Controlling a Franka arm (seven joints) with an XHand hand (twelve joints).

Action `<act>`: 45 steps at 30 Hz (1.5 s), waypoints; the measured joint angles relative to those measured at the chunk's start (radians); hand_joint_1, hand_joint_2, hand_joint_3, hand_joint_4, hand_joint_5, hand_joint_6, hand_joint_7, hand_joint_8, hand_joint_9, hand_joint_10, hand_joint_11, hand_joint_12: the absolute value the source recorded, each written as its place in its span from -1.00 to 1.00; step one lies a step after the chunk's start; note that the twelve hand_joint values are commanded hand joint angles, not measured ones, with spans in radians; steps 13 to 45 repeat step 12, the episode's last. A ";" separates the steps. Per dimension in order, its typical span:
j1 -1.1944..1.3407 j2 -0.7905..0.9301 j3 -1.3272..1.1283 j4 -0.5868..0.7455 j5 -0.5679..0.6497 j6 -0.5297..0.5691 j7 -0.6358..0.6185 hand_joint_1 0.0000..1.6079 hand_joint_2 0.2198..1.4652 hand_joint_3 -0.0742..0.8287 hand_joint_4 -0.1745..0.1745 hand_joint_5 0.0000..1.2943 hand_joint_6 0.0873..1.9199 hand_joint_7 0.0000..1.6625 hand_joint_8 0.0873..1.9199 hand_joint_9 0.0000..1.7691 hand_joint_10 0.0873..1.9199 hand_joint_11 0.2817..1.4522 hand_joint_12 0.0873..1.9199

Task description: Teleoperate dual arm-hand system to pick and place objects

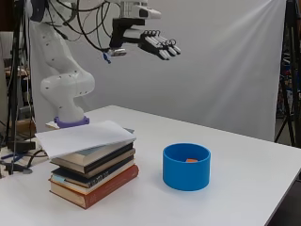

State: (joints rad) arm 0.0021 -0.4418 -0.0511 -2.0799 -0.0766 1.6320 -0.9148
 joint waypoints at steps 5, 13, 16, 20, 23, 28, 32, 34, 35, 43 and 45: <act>-0.009 -0.118 -0.012 -0.073 -0.009 -0.020 -0.013 -0.74 0.18 -0.81 -0.08 -0.60 -1.00 -0.52 -1.00 -0.41 -1.00 -0.73 -1.00; -0.023 -0.223 -0.002 -0.153 -0.047 0.016 0.036 -0.73 0.22 -0.81 -0.02 -0.60 -1.00 -0.57 -1.00 -0.48 -1.00 -0.76 -1.00; -0.023 -0.223 -0.002 -0.153 -0.047 0.016 0.036 -0.73 0.22 -0.81 -0.02 -0.60 -1.00 -0.57 -1.00 -0.48 -1.00 -0.76 -1.00; -0.023 -0.223 -0.002 -0.153 -0.047 0.016 0.036 -0.73 0.22 -0.81 -0.02 -0.60 -1.00 -0.57 -1.00 -0.48 -1.00 -0.76 -1.00; -0.023 -0.223 -0.002 -0.153 -0.047 0.016 0.036 -0.73 0.22 -0.81 -0.02 -0.60 -1.00 -0.57 -1.00 -0.48 -1.00 -0.76 -1.00; -0.023 -0.223 -0.002 -0.153 -0.047 0.016 0.036 -0.73 0.22 -0.81 -0.02 -0.60 -1.00 -0.57 -1.00 -0.48 -1.00 -0.76 -1.00; -0.023 -0.223 -0.002 -0.153 -0.047 0.016 0.036 -0.73 0.22 -0.81 -0.02 -0.60 -1.00 -0.57 -1.00 -0.48 -1.00 -0.76 -1.00; -0.023 -0.223 -0.002 -0.153 -0.047 0.016 0.036 -0.73 0.22 -0.81 -0.02 -0.60 -1.00 -0.57 -1.00 -0.48 -1.00 -0.76 -1.00; -0.023 -0.223 -0.002 -0.153 -0.047 0.016 0.036 -0.73 0.22 -0.81 -0.02 -0.60 -1.00 -0.57 -1.00 -0.48 -1.00 -0.76 -1.00; -0.023 -0.223 -0.002 -0.153 -0.047 0.016 0.036 -0.73 0.22 -0.81 -0.02 -0.60 -1.00 -0.57 -1.00 -0.48 -1.00 -0.76 -1.00; -0.023 -0.223 -0.002 -0.153 -0.047 0.016 0.036 -0.73 0.22 -0.81 -0.02 -0.60 -1.00 -0.57 -1.00 -0.48 -1.00 -0.76 -1.00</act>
